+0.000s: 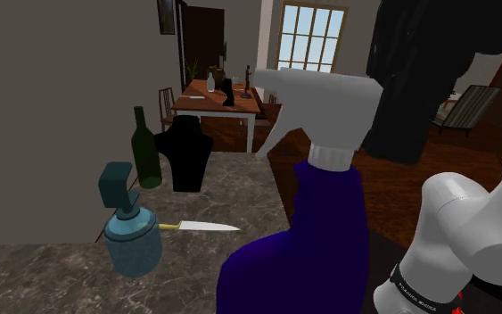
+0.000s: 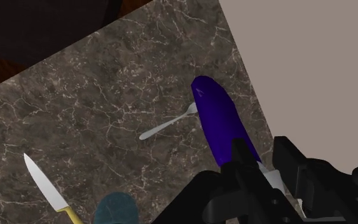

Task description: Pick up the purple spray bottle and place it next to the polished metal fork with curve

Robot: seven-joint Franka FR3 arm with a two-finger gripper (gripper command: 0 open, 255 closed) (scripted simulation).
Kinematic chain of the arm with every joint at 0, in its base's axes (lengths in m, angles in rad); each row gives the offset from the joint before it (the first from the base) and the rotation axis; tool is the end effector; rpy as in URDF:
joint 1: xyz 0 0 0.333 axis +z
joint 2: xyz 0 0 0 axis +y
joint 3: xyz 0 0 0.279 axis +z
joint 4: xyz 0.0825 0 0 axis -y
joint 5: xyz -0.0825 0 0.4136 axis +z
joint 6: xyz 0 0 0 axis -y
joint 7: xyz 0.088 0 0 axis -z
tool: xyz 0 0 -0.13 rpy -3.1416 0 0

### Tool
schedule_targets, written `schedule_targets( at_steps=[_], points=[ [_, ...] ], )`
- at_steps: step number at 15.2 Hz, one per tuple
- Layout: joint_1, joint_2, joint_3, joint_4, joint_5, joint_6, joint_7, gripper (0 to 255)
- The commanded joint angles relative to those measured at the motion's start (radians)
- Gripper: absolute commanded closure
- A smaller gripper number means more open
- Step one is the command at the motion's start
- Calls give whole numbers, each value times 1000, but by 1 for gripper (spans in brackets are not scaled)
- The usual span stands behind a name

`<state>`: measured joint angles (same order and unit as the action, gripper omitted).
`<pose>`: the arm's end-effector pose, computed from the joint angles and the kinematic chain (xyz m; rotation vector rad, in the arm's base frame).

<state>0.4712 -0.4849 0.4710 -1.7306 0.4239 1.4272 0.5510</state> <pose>0.1643 0.4225 0.6882 -2.8364 -0.6434 0.0609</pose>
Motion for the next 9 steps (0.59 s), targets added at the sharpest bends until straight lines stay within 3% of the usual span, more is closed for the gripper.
schedule_targets(
  at_steps=[1, 9],
  points=[
    [3, -7, 8, -18, 5, 15, 6, 255],
    [14, -63, 12, -172, 26, 109, -30, 255]
  ],
)
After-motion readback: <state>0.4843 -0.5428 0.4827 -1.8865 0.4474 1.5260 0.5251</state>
